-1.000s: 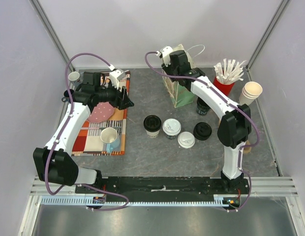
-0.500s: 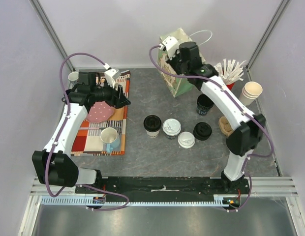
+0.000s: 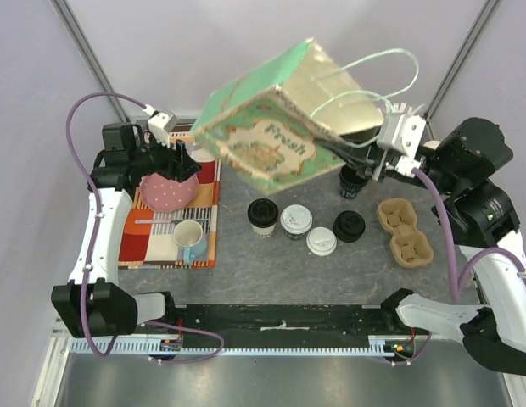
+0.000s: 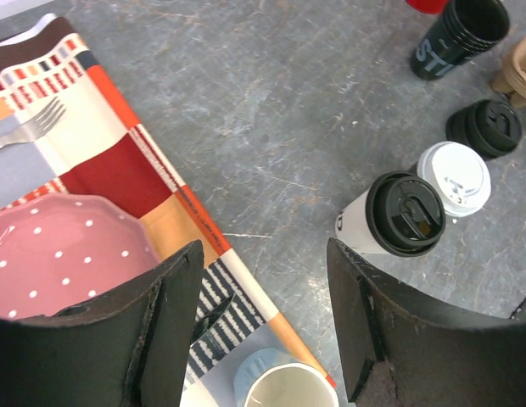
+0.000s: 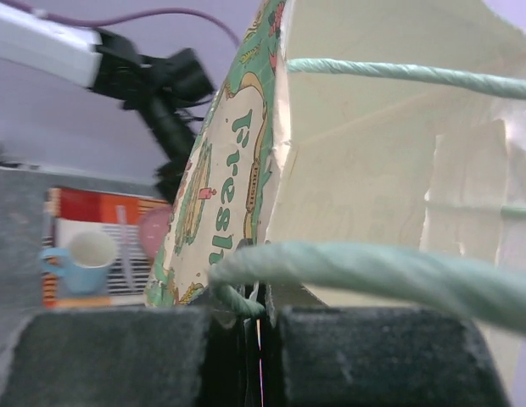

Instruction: Pack the takeout coffee

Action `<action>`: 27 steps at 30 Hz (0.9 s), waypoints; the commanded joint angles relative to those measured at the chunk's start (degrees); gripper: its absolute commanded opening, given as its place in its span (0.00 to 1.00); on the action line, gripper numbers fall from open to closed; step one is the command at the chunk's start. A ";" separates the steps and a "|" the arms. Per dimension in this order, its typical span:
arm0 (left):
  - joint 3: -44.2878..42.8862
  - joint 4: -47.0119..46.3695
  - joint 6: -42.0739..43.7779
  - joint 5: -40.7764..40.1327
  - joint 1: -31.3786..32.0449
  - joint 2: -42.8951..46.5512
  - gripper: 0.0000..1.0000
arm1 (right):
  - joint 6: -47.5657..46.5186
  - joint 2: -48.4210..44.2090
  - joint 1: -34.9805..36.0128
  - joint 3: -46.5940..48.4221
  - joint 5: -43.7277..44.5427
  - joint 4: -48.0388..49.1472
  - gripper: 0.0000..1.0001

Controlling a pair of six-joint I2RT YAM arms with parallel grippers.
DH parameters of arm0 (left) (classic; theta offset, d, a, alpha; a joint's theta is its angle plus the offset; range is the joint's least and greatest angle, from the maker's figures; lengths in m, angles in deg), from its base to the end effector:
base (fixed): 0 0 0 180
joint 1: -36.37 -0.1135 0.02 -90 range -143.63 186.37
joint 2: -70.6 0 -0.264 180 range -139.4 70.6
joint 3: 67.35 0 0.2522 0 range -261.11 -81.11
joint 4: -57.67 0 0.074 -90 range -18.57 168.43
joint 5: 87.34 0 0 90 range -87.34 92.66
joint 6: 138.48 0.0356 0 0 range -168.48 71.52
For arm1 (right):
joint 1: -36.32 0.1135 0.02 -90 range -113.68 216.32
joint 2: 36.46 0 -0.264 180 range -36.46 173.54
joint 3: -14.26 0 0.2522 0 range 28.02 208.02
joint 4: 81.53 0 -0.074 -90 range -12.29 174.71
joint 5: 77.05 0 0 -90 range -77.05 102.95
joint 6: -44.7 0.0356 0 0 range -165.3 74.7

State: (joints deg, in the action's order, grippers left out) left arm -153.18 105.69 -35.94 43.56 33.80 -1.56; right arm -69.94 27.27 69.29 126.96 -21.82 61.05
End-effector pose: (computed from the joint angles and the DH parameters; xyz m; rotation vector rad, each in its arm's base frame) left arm 0.2683 -0.0113 0.3675 0.5735 1.9845 -0.6086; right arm 0.1315 0.1095 0.5612 -1.0896 0.9211 0.5345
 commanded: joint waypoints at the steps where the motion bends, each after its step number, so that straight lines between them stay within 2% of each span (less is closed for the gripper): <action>1: -2.19 0.28 1.00 -0.39 -2.97 2.11 0.67 | 0.30 1.93 2.35 -5.50 -12.25 -12.53 0.00; 4: -2.37 0.46 1.09 -2.23 -4.11 2.99 0.67 | -3.12 1.58 5.07 -7.43 -12.44 -21.49 0.00; 9: -2.81 0.72 1.35 -2.76 -4.64 4.13 0.67 | -3.57 -0.88 9.48 -12.26 -9.97 -28.01 0.00; 15: -3.07 0.90 1.53 -3.03 -4.73 4.31 0.67 | 0.64 -2.02 12.64 -19.29 -9.63 -25.84 0.00; 20: -3.07 0.98 1.70 -2.85 -4.81 4.13 0.67 | 4.60 -2.64 20.10 -25.80 1.59 -19.33 0.00; 23: -3.34 1.25 1.79 -2.67 -4.81 3.61 0.67 | 4.78 -2.99 25.64 -28.18 9.33 -15.90 0.00; 27: -4.04 1.60 1.79 -2.32 -4.81 2.99 0.67 | 3.03 -1.76 30.74 -29.94 15.33 -14.48 0.00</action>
State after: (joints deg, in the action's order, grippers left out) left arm -154.36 107.00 -35.92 41.09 29.32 1.39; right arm -66.51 25.23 96.20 97.78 -15.70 40.55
